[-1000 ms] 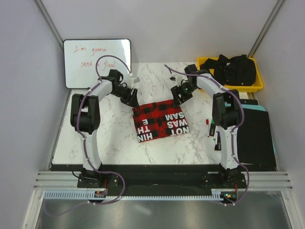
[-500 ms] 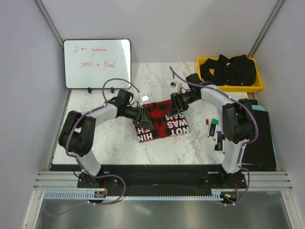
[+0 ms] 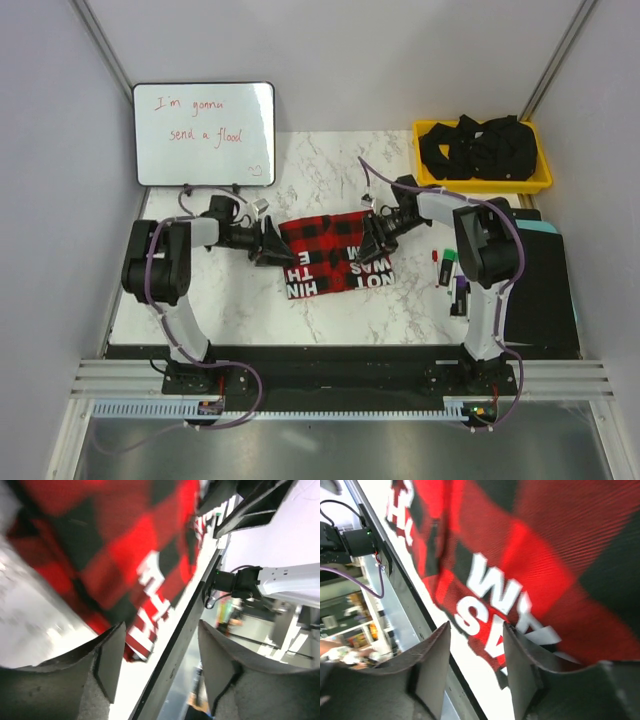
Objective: Fold and stack the long sleeve shirts
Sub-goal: Fold the shirt
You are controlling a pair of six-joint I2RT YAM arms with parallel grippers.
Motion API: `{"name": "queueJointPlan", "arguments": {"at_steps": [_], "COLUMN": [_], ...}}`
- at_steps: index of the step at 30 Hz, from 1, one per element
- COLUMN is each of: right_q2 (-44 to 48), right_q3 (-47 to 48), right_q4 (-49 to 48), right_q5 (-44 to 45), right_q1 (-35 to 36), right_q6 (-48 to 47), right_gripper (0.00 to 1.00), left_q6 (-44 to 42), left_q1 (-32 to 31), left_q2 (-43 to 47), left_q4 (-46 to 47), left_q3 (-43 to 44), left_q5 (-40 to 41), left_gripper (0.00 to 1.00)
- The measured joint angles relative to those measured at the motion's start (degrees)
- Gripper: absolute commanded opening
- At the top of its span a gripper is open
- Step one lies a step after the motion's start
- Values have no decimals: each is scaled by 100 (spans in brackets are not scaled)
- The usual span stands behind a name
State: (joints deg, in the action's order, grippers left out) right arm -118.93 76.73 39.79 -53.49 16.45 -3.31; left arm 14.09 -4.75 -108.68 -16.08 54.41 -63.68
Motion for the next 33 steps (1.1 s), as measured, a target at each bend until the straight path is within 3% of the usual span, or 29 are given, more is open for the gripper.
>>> {"name": "queueJointPlan", "arguments": {"at_steps": [3,7,13,17,19,21,24,25,29,33], "right_q2": [308,387,-284,-791,-1071,-1434,-1615,-1659,-1663,-1091], "right_q3": [127,1165,3121,3298,3307,3442,3869,3958,3941,3086], "right_q4": [151,459,826,1060,1137,1231,1263,1147,321,-697], "right_q5": [92,457,1397,2061,2358,2656,2931,3038,3080,2754], "right_q1": [15,-61,-26,297,494,706,944,1038,1521,1912], "right_q6": [-57,-389,-981,-1270,-1405,-1591,-1928,-2116,-3093,-3672], "right_gripper": [61,57,55,49,38,30,31,34,71,74], "left_q6": [-195,-680,-1908,-2452,-2542,-2564,-2457,-2310,-1239,-442], "left_q1": [114,142,164,164,164,164,208,240,767,1342], "left_q2": [820,1261,472,-170,-275,-282,-229,-140,560,1261], "left_q4": [-236,-824,-1740,-2133,-2201,-2291,-2144,-1943,-1099,-592], "left_q3": [-127,643,2428,3501,3644,3622,3300,2994,1298,343], "left_q5": [142,863,1482,1558,1554,1556,1499,1451,1283,1307], "left_gripper": [74,79,83,83,82,81,79,79,76,69]}}
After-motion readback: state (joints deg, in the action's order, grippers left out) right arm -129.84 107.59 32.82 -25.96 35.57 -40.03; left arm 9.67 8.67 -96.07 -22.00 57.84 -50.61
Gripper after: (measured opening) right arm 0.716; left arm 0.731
